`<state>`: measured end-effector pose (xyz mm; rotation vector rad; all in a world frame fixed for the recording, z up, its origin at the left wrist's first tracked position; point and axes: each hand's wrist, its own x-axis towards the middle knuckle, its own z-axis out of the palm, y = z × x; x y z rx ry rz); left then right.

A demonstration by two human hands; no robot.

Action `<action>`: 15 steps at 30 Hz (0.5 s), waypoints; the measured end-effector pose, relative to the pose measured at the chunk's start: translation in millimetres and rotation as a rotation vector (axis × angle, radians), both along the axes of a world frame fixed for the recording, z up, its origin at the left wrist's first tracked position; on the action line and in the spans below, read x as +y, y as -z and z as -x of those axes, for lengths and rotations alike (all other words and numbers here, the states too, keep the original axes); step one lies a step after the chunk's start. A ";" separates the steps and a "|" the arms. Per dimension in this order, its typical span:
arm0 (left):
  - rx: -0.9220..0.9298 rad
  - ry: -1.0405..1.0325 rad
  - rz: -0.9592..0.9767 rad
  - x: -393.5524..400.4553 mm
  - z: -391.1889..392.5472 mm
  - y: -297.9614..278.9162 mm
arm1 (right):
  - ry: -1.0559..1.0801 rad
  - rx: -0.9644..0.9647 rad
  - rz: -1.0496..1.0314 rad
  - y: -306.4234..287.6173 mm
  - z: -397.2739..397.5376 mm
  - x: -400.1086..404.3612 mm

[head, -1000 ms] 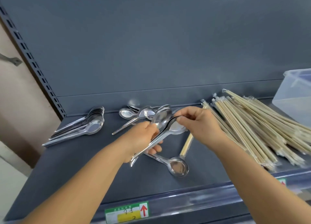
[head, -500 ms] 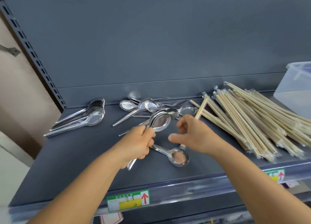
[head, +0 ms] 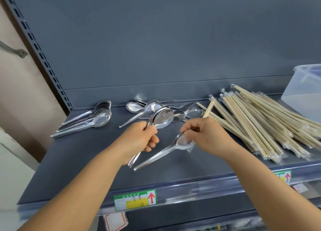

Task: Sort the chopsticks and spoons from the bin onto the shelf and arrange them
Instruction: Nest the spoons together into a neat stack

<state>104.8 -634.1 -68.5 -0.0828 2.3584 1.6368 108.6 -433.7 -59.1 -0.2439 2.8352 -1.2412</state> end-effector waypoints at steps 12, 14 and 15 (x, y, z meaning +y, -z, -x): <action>-0.172 0.058 -0.162 -0.9 -10.2 -1.7 | 0.122 0.194 0.204 10.8 31.4 -37.6; -0.158 0.049 -0.155 -3.0 -9.7 -0.7 | 0.105 0.190 0.194 12.5 37.4 -42.2; -0.149 0.038 -0.149 -4.4 -9.4 0.1 | 0.093 0.187 0.186 13.1 40.1 -44.2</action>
